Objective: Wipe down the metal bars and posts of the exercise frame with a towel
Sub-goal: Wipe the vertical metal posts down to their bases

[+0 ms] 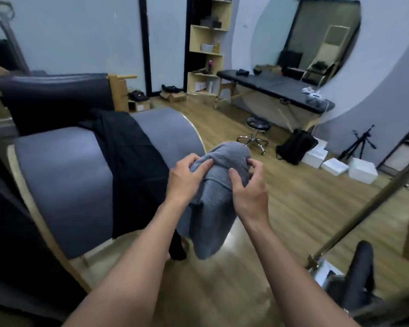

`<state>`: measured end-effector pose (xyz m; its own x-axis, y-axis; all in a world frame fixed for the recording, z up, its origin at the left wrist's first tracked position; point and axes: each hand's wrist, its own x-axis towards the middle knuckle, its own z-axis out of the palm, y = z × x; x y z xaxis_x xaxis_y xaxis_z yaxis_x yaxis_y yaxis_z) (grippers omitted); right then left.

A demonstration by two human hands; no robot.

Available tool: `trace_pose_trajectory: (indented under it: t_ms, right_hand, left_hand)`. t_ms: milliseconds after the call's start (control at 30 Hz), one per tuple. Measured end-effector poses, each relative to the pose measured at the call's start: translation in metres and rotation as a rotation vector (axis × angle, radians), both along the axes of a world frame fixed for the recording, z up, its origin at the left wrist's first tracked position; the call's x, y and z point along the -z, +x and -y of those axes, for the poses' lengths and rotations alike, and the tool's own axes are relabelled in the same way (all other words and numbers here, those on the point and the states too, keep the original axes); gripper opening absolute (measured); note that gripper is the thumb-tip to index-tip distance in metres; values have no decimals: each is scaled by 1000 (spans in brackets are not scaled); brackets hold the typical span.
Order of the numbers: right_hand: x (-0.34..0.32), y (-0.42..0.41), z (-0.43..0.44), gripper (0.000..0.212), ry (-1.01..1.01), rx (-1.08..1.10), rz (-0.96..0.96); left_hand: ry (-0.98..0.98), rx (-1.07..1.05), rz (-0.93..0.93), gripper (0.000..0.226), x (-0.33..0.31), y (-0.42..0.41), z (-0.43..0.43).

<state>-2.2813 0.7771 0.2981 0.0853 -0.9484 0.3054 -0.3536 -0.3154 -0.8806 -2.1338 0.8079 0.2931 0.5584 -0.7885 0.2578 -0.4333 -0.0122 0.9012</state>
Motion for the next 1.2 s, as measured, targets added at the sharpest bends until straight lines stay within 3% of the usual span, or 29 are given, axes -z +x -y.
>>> trace_pose_trajectory:
  t_ms: [233, 467, 533, 633, 700, 800, 900, 1200]
  right_hand:
    - [-66, 1, 79, 49, -89, 172, -84]
    - [-106, 21, 153, 45, -397, 425, -438]
    - [-120, 29, 182, 44, -448, 385, -511]
    - [-144, 40, 222, 45, -409, 80, -510]
    - [-158, 43, 240, 52, -344, -11, -511]
    - [-173, 42, 266, 59, -190, 92, -531]
    - [-182, 36, 294, 48, -109, 175, -570]
    - [-194, -23, 394, 29, -181, 452, -413]
  left_hand:
    - [-79, 216, 44, 25, -72, 22, 103]
    - [-113, 380, 181, 23, -123, 55, 188]
    - [-107, 457, 240, 23, -138, 68, 217]
    - [-136, 586, 328, 19, -157, 79, 260]
    - [-152, 650, 389, 16, -169, 84, 287]
    - [-156, 732, 435, 15, -184, 83, 330]
    - [-141, 809, 458, 14, -190, 71, 372]
    - [-213, 907, 344, 36, -187, 8, 493]
